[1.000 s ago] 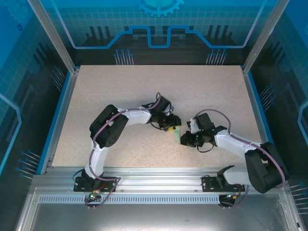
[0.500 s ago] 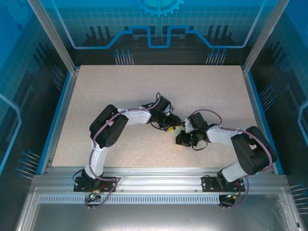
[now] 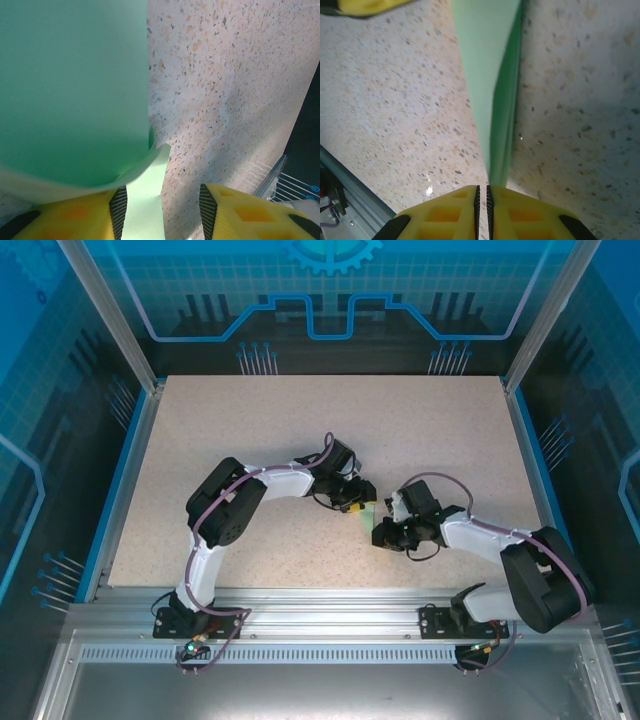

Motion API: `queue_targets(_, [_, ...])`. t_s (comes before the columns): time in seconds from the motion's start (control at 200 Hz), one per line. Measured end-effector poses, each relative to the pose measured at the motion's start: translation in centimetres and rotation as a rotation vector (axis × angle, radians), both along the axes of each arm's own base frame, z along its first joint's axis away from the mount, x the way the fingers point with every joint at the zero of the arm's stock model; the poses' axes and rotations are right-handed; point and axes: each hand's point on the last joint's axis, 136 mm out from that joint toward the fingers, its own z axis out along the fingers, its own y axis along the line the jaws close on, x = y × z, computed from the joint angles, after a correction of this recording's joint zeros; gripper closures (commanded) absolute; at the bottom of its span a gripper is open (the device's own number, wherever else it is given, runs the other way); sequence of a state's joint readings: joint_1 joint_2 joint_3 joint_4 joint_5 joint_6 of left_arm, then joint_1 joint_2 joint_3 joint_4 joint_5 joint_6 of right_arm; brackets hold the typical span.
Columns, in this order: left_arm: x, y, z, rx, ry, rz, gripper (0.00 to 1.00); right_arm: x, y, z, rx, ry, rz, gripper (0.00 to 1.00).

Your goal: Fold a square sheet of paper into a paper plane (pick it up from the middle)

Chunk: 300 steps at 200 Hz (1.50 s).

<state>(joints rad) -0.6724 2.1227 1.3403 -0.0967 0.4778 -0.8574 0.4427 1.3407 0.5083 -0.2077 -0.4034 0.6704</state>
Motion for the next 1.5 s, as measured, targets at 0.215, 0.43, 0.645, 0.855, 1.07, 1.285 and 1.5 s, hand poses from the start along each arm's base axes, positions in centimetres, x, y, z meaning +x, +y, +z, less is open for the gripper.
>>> queue_targets(0.215, [0.0, 0.0, 0.0, -0.002, 0.001, -0.001, 0.53, 3.4, 1.5, 1.8, 0.048, -0.083, -0.029, 0.85])
queue_targets(0.43, [0.0, 0.0, 0.0, -0.002, 0.001, -0.002, 0.53, 4.3, 1.9, -0.7, 0.04, -0.038, -0.06, 0.86])
queue_targets(0.645, [0.0, -0.1, 0.2, -0.005, 0.002, -0.004, 0.5, 4.3, 1.4, -1.9, 0.012, -0.018, -0.063, 0.95])
queue_targets(0.855, [0.0, 0.1, 0.6, 0.005, -0.011, -0.023, 0.43, 4.4, 1.6, -2.0, 0.046, -0.011, -0.057, 0.96])
queue_targets(1.07, [0.5, 1.0, 3.5, -0.003, -0.068, -0.034, 0.37, 4.5, 1.7, -2.0, 0.071, -0.001, -0.054, 0.96])
queue_targets(1.285, [0.5, 1.4, 6.1, -0.042, -0.137, -0.039, 0.37, 4.6, 1.9, -2.1, 0.085, 0.001, -0.051, 0.95])
queue_targets(1.5, [-0.1, 1.5, 4.7, -0.044, -0.12, -0.045, 0.37, 4.7, 2.0, -2.0, 0.095, -0.004, -0.047, 0.95])
